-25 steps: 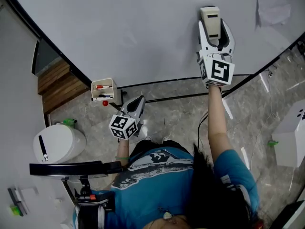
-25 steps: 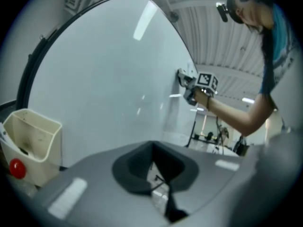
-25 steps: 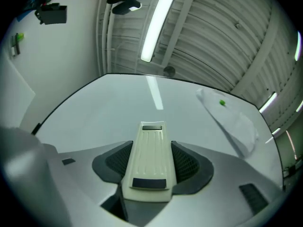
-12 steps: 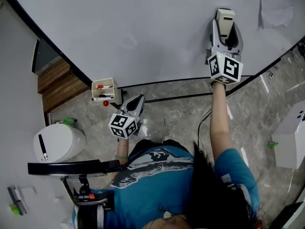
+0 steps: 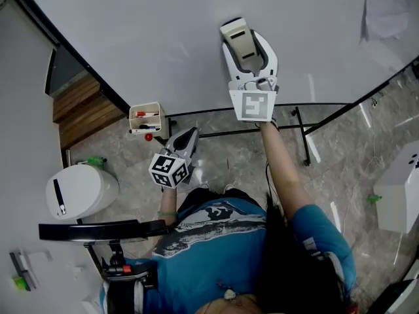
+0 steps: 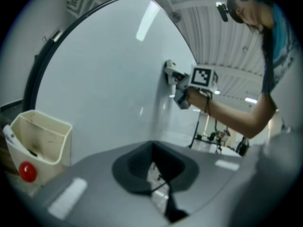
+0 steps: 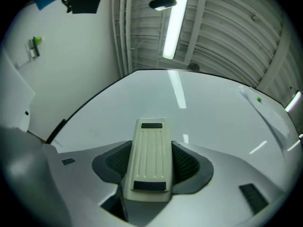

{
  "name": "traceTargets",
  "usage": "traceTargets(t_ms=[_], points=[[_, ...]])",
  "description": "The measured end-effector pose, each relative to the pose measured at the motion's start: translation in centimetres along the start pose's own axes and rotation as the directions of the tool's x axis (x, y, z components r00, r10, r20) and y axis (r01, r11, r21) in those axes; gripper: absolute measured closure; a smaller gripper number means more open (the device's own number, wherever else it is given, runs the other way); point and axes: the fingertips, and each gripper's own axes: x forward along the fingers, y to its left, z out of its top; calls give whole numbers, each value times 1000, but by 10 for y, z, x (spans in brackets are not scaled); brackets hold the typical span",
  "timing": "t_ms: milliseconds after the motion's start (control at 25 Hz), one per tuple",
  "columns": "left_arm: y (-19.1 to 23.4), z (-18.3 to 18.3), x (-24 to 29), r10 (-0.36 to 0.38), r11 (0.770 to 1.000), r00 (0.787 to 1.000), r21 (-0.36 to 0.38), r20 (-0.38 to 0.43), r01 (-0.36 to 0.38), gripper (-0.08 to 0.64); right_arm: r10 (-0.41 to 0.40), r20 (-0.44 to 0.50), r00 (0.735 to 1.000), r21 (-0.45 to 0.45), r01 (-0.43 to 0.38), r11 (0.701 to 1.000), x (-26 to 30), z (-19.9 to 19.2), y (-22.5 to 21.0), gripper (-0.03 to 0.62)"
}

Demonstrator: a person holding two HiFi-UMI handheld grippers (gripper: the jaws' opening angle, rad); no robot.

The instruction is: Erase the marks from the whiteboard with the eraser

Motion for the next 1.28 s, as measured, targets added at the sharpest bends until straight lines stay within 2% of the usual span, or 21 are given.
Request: traceTargets(t_ms=[120, 280, 400, 480, 680, 920, 1080, 1280], points=[[6, 0, -7, 14, 1000, 1000, -6, 6, -14, 557, 101, -16, 995, -42, -101, 994, 9, 8, 65, 330], [15, 0, -22, 40, 999, 999, -15, 18, -40, 557, 220, -46, 974, -75, -223, 972, 11, -2, 146, 330], [24, 1, -38, 64, 998, 998, -25, 28, -63, 557, 288, -78, 955, -60, -292, 954, 11, -9, 185, 330], [33, 1, -49, 78, 997, 997, -32, 30, -77, 557, 307, -89, 948, -24, -310, 950, 14, -11, 198, 330], [39, -4, -64, 82, 996, 996, -37, 20, -81, 557, 321, -112, 941, 97, -311, 946, 8, -7, 196, 330], [45, -19, -63, 25, 999, 1000, -33, -7, -25, 557, 298, -122, 947, 286, -254, 924, -25, -8, 192, 330], [31, -25, -61, -21, 999, 999, -33, -28, 20, 557, 289, -211, 934, 353, -203, 913, -71, -23, 184, 330], [11, -24, -53, -70, 997, 997, -29, -31, 69, 557, 274, -333, 902, 410, -123, 904, -125, -49, 175, 330]])
